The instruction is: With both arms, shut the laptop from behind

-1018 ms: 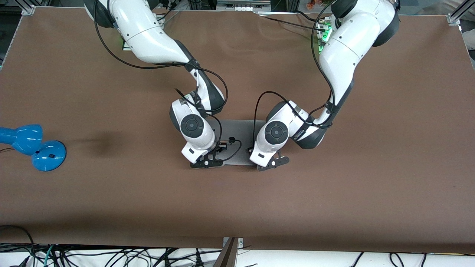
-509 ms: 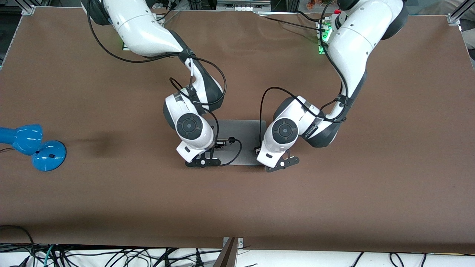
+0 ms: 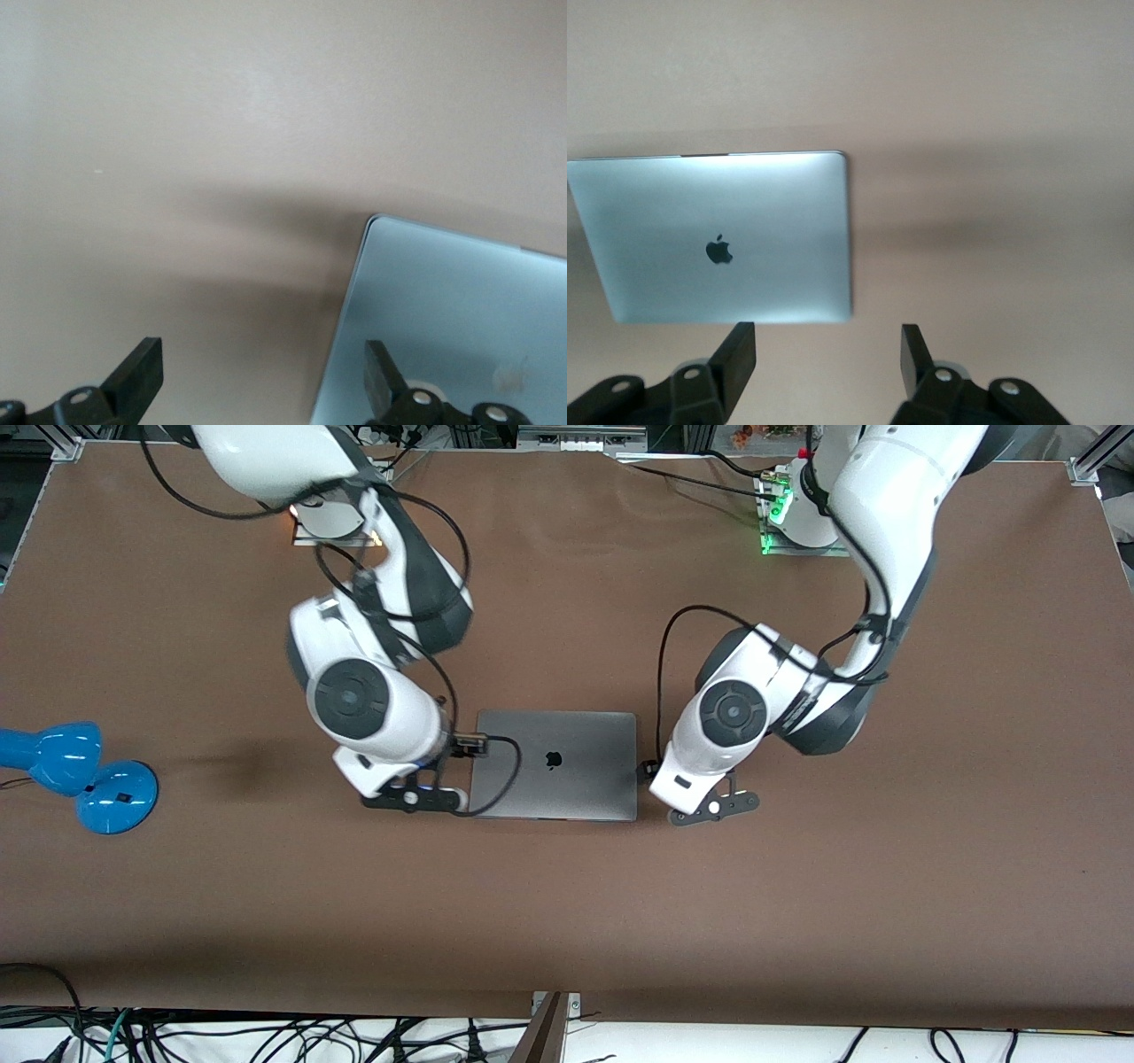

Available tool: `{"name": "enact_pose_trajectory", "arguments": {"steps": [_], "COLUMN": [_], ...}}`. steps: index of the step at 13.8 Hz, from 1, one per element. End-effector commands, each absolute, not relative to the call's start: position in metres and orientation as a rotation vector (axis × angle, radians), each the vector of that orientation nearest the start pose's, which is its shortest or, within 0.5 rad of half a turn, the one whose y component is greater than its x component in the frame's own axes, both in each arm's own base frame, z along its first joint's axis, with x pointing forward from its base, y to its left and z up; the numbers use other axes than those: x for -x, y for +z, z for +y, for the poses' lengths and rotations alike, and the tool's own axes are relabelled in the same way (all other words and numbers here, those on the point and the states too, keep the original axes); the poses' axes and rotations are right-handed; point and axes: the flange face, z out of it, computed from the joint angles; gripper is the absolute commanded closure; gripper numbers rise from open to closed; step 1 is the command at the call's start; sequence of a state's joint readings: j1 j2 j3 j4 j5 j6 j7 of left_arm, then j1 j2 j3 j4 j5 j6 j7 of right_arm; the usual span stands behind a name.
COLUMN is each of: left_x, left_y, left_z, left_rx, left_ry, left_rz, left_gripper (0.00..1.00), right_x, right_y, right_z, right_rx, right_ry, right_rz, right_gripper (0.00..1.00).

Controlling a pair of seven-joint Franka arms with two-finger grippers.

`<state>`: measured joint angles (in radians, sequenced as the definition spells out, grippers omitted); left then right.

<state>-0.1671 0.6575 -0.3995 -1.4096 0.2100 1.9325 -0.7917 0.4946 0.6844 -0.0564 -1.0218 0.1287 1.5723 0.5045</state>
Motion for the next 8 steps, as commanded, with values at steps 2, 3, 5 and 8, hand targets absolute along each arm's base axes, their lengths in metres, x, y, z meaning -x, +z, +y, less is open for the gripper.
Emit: {"name": "enact_pose_trajectory", "arguments": {"steps": [2,3,5,8], "left_x": [-0.590,-0.586,-0.570,-0.543], "left_y": [0.386,0.399,0.429,0.478], "left_z": [-0.253,-0.229,-0.181,-0.121], "left_rx": [3.107,3.127,3.128,3.114], "left_ry": [0.157,0.161,0.167,0.125], "left_rz": [-0.177,-0.161,-0.139,-0.158], "left_gripper": [0.00,0.00,0.00,0.00], "right_x": [-0.642,-0.642,-0.642,-0.641], "right_y": [0.504,0.518,0.540,0.567], "right_z": [0.274,0.260,0.233,0.194], "right_rx": [3.088,3.083,3.080,3.076], "right_ry": [0.272,0.263,0.246,0.213], "right_rz": [0.190,0.204,0.166,0.088], "right_gripper": [0.08,0.02,0.00,0.00]}}
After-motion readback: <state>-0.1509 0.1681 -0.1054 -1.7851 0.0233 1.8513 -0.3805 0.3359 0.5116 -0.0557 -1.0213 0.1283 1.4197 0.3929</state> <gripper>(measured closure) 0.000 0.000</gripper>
